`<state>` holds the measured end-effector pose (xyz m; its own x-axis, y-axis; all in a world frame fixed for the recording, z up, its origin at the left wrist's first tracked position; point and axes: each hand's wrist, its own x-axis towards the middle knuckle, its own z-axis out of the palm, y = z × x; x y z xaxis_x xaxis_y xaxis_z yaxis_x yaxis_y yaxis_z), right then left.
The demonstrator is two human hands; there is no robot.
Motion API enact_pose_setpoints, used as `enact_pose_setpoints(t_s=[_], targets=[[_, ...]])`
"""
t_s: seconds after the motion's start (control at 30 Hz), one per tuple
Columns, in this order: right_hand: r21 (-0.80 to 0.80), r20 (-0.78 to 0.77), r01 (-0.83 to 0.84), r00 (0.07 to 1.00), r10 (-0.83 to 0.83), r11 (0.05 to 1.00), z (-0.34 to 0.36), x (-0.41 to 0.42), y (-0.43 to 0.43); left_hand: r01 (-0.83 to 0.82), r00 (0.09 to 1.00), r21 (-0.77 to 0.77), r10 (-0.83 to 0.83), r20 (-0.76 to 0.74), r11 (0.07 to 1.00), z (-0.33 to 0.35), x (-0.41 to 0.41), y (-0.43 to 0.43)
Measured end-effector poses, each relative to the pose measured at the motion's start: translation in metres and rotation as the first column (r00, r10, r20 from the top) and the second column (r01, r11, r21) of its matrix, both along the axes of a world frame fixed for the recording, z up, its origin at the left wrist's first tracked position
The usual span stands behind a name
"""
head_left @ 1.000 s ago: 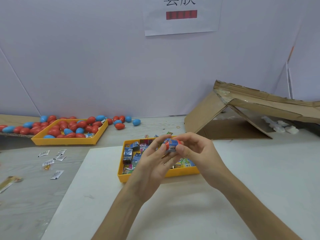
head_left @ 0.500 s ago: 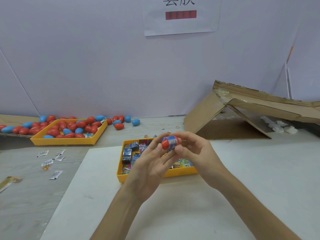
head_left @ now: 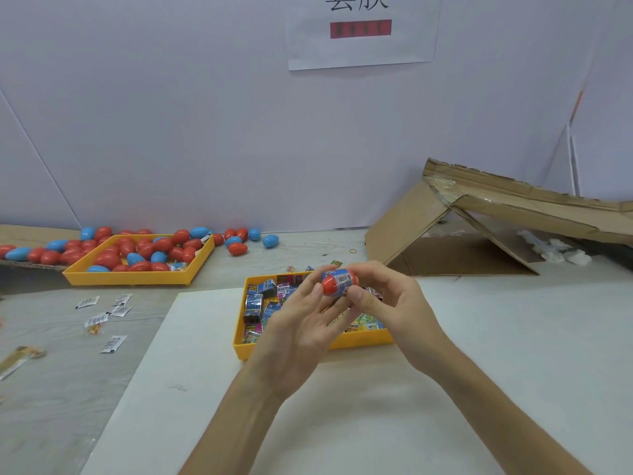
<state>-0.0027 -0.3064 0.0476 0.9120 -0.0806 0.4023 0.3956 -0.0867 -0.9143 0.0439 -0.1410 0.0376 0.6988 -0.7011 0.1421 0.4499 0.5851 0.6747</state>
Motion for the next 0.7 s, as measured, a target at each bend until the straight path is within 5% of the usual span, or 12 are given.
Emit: enact_pose_setpoints(t_s=[0.7], targets=[[-0.064,0.037,-0.006,0.999,0.009,0.998,-0.0013,0.0018,-0.0012,-0.036,0.998,0.024,0.034,0.061,0.999,0.0022,-0.0043,-0.003]])
